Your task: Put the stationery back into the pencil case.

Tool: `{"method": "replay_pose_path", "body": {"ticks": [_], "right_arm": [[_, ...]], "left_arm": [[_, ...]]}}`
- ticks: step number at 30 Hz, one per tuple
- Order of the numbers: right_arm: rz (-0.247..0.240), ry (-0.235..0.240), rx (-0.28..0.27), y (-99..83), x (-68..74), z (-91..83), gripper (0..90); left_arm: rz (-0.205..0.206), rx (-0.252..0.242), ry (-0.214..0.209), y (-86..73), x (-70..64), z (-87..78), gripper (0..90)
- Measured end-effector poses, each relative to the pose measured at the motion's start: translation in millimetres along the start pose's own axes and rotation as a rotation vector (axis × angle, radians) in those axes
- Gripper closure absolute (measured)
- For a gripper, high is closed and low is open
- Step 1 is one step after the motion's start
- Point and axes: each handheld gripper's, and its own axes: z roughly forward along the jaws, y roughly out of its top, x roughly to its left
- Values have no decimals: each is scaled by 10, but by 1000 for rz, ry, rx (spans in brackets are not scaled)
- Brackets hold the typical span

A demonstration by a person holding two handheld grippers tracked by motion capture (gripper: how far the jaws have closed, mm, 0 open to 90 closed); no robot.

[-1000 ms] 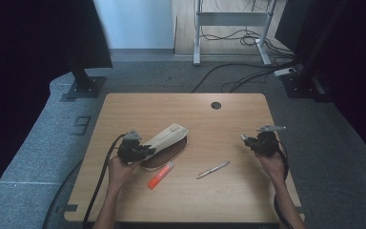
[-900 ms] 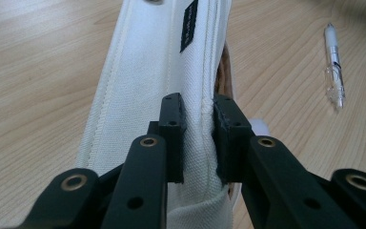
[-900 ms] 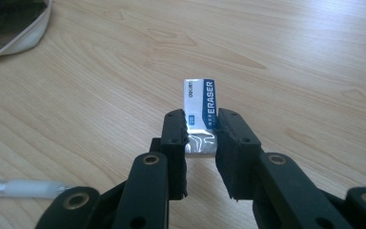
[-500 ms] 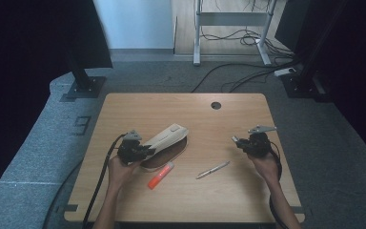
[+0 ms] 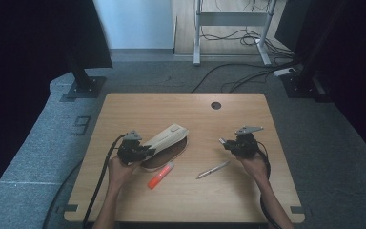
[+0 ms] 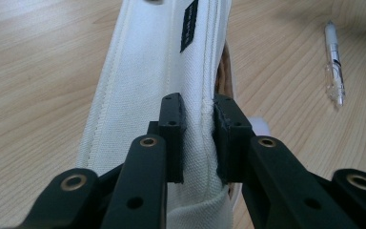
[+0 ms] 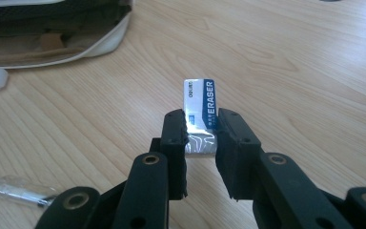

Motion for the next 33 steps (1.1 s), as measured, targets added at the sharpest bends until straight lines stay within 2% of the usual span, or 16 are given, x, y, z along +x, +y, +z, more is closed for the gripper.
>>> {"method": "replay_pose_path", "body": {"ticks": [9, 22, 33], "right_arm": [[-32, 39, 2, 93, 164, 153, 721], [-74, 66, 10, 242, 373, 323, 721], [-91, 90, 22, 336, 505, 517, 721]], "left_arm": [[-3, -3, 0, 3, 2, -13, 758], [-1, -16, 6, 7, 2, -38, 761], [5, -22, 14, 12, -7, -55, 764]]}}
